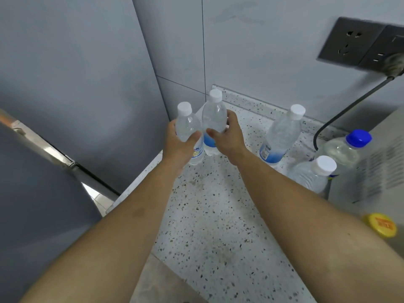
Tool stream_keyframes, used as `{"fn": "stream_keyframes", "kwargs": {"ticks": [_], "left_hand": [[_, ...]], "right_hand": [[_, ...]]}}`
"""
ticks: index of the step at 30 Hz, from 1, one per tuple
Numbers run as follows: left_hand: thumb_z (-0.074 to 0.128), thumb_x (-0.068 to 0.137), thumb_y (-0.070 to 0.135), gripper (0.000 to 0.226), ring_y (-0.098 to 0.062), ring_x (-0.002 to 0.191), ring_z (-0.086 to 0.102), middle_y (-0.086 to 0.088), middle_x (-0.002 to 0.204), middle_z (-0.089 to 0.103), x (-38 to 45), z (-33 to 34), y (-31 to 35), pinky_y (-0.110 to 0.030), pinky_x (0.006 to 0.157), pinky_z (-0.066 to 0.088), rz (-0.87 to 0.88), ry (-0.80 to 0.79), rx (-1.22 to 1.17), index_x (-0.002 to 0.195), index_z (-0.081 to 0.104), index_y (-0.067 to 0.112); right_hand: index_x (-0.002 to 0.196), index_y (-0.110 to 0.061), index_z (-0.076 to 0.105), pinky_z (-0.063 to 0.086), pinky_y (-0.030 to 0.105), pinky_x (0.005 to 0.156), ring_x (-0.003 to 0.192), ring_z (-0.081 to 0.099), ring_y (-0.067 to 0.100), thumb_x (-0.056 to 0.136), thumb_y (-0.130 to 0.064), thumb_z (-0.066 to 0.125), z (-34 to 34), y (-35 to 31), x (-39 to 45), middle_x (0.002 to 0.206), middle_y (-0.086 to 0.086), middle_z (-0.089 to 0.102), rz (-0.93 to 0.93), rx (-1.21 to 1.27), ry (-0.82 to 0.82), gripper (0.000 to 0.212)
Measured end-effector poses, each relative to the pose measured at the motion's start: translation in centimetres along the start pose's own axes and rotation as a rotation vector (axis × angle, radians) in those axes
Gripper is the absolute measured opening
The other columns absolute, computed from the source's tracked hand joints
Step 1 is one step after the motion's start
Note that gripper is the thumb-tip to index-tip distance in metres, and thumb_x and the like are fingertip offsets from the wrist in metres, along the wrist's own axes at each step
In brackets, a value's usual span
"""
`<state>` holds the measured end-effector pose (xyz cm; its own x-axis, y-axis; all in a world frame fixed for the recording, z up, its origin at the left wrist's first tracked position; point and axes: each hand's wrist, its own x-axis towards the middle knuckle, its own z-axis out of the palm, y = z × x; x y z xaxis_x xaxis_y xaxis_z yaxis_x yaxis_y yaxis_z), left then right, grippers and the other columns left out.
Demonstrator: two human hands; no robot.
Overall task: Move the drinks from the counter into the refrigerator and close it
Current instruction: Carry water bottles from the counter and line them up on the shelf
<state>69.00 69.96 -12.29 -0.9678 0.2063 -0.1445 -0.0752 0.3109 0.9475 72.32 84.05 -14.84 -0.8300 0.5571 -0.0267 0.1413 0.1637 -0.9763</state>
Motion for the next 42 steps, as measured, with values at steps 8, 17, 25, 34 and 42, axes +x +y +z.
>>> {"fn": "stream_keyframes", "kwargs": {"ticks": [8,17,25,34,42], "left_hand": [[0.071,0.087,0.034,0.054,-0.018,0.114,0.056,0.009,0.124,0.055,-4.2,-1.5,-1.6,-0.037,0.09,0.051,0.017,0.038,-0.009,0.131,0.039,0.042],[0.07,0.086,0.037,0.058,-0.009,0.113,0.054,0.014,0.128,0.053,-12.1,-4.3,-4.3,-0.015,0.074,0.043,0.134,-0.098,0.006,0.135,0.039,0.042],[0.068,0.076,0.051,0.063,0.003,0.113,0.055,0.02,0.126,0.055,-16.9,-6.3,-6.4,-0.02,0.085,0.048,0.249,-0.286,-0.003,0.132,0.042,0.041],[0.079,0.067,0.049,0.068,0.008,0.103,0.057,0.03,0.114,0.055,-16.6,-6.3,-9.1,-0.013,0.076,0.048,0.186,-0.387,0.025,0.122,0.039,0.053],[0.082,0.07,0.039,0.067,0.009,0.098,0.057,0.023,0.113,0.057,-17.2,-5.4,-10.4,-0.014,0.073,0.046,0.112,-0.332,0.048,0.125,0.044,0.041]], "right_hand": [[0.133,-0.024,0.042,0.05,0.039,0.098,0.116,0.053,0.019,0.085,-0.015,0.074,-0.8,0.5,-6.4,0.126,-0.005,0.054,-0.04,-0.008,0.093,0.059],[0.133,-0.031,0.044,0.05,0.022,0.091,0.112,0.056,0.007,0.086,-0.012,0.074,-3.1,1.2,-18.3,0.122,-0.017,0.056,-0.045,0.023,0.137,0.059],[0.136,-0.029,0.045,0.053,0.03,0.092,0.111,0.057,0.006,0.087,-0.015,0.073,-4.4,2.3,-26.0,0.125,-0.018,0.056,-0.048,-0.059,0.188,0.058],[0.135,-0.031,0.044,0.05,0.019,0.088,0.109,0.054,-0.008,0.084,-0.025,0.078,-4.3,2.0,-25.5,0.125,-0.021,0.056,0.017,-0.082,0.17,0.062],[0.129,-0.027,0.048,0.054,0.031,0.09,0.106,0.06,0.005,0.07,-0.029,0.088,-3.4,3.6,-25.2,0.118,-0.012,0.061,0.065,-0.041,0.19,0.071]]}}
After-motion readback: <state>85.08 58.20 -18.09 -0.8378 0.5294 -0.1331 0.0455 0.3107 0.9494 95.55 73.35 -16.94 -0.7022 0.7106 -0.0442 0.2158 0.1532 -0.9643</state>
